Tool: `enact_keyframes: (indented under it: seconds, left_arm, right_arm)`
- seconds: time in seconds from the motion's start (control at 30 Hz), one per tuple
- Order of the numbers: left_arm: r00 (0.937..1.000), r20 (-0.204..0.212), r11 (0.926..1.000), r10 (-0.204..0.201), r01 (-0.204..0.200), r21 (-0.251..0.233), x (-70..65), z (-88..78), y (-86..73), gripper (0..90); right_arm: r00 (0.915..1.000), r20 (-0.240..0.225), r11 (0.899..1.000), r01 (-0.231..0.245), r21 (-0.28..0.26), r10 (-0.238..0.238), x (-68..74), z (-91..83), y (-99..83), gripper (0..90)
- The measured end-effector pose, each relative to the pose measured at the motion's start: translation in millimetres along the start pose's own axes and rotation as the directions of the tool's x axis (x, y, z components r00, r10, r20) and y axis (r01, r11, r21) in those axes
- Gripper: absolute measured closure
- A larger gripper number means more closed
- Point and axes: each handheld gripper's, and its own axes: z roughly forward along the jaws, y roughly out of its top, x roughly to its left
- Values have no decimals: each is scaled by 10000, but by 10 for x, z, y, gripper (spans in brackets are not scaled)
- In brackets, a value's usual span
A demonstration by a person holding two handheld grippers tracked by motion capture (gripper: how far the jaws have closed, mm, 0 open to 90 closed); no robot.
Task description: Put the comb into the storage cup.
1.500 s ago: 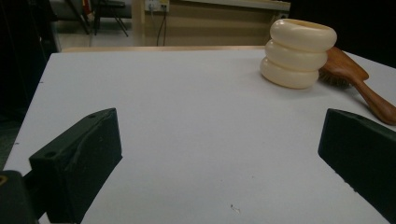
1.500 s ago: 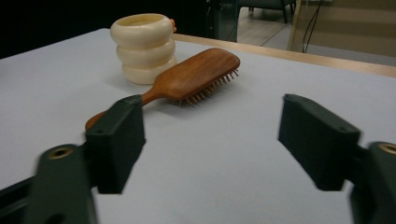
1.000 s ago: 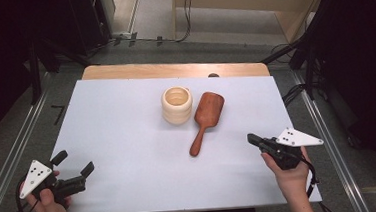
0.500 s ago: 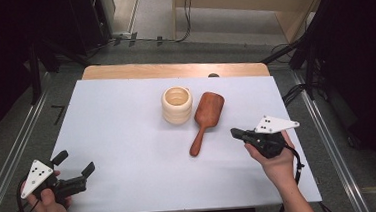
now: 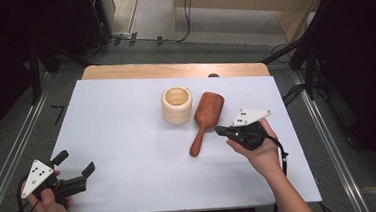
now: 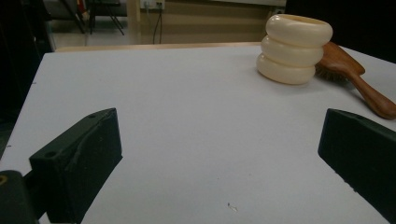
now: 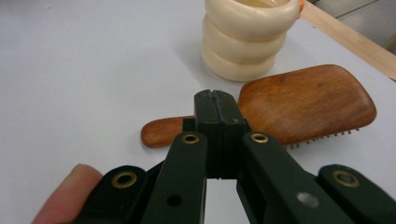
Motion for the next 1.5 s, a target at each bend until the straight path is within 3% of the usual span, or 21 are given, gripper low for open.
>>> enact_keyframes:
  seconds: [0.3,0.7,1.07,1.13,1.33,1.5]
  left_arm:
    - [10000,-2,10000,-5,5,2,0,2,1,0]
    - [10000,19,10000,28,-28,16,-2,6,1,0]
    - [10000,21,10000,30,-30,2,-2,5,1,0]
    - [10000,29,10000,33,-33,1,0,5,1,0]
    - [10000,43,10000,41,-41,5,-5,8,1,0]
    - [10000,41,10000,50,-50,24,-6,6,2,0]
  right_arm:
    - [9987,-406,9977,318,594,-295,-3,172,125,881]
    - [9947,-769,9858,793,1483,-685,-11,405,240,882]
    - [9830,-1202,9576,1640,2370,-1386,86,735,331,883]
    - [9778,-1379,9433,1903,2718,-1575,131,837,350,882]
    - [9701,-1685,9184,2221,3275,-1745,214,1005,357,883]
    - [9651,-1895,9037,2392,3551,-1810,230,1114,340,882]
